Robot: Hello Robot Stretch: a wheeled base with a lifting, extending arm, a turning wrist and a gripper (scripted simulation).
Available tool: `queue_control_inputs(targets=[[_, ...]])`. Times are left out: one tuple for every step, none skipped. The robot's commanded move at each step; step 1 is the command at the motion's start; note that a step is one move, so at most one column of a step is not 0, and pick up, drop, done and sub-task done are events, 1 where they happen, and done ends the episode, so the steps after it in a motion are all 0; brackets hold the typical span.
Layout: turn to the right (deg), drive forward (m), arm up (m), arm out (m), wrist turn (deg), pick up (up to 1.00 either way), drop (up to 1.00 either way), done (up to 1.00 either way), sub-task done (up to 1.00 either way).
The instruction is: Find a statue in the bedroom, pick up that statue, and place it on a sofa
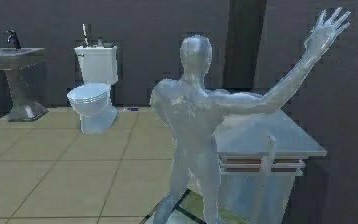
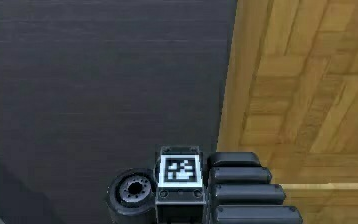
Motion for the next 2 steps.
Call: queue_control_inputs(targets=[[-9.0,0.00,0.00,0.00,0.0,0.00,0.00,0.00,0.00],[0.0,0.70,0.00,0.00,0.0,0.00,0.00,0.00,0.00]])
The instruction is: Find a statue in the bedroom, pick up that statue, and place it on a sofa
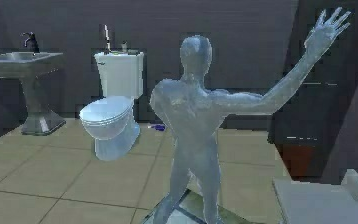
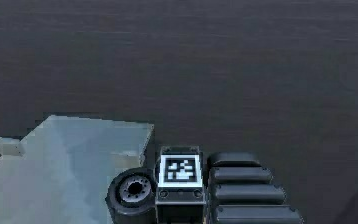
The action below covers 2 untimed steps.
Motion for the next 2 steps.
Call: queue_control_inputs(targets=[[-12.0,0.00,0.00,0.00,0.0,0.00,0.00,0.00,0.00],[0.0,1.00,0.00,0.00,0.0,0.00,0.00,0.00,0.00]])
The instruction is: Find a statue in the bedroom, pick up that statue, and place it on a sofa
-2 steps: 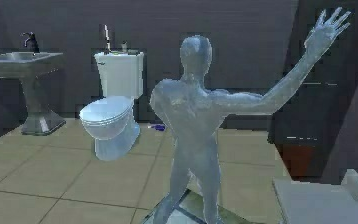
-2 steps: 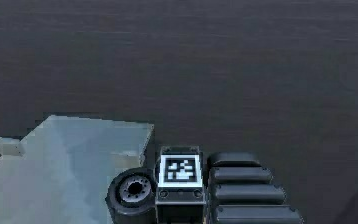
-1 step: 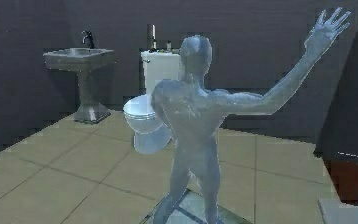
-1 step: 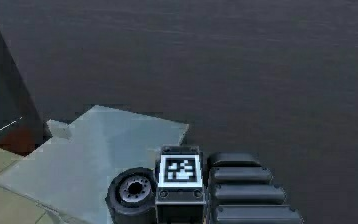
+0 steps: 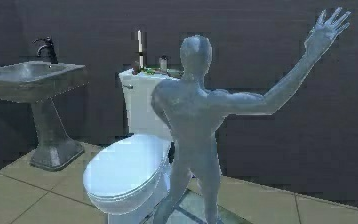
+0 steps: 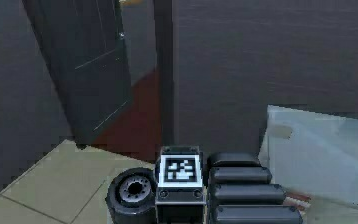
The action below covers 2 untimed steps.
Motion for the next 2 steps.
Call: queue_control_inputs(targets=[[45.0,0.00,0.00,0.00,0.0,0.00,0.00,0.00,0.00],[21.0,0.00,0.00,0.00,0.0,0.00,0.00,0.00,0.00]])
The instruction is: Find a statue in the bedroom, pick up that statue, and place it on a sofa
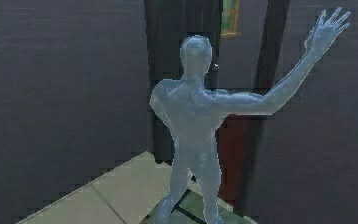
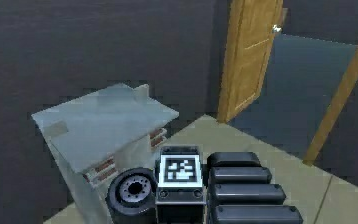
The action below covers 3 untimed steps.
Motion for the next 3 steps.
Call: queue_control_inputs(targets=[[0.0,1.00,0.00,0.00,0.0,0.00,0.00,0.00,0.00],[9.0,0.00,0.00,0.00,0.0,0.00,0.00,0.00,0.00],[0.0,0.15,0.00,0.00,0.0,0.00,0.00,0.00,0.00]])
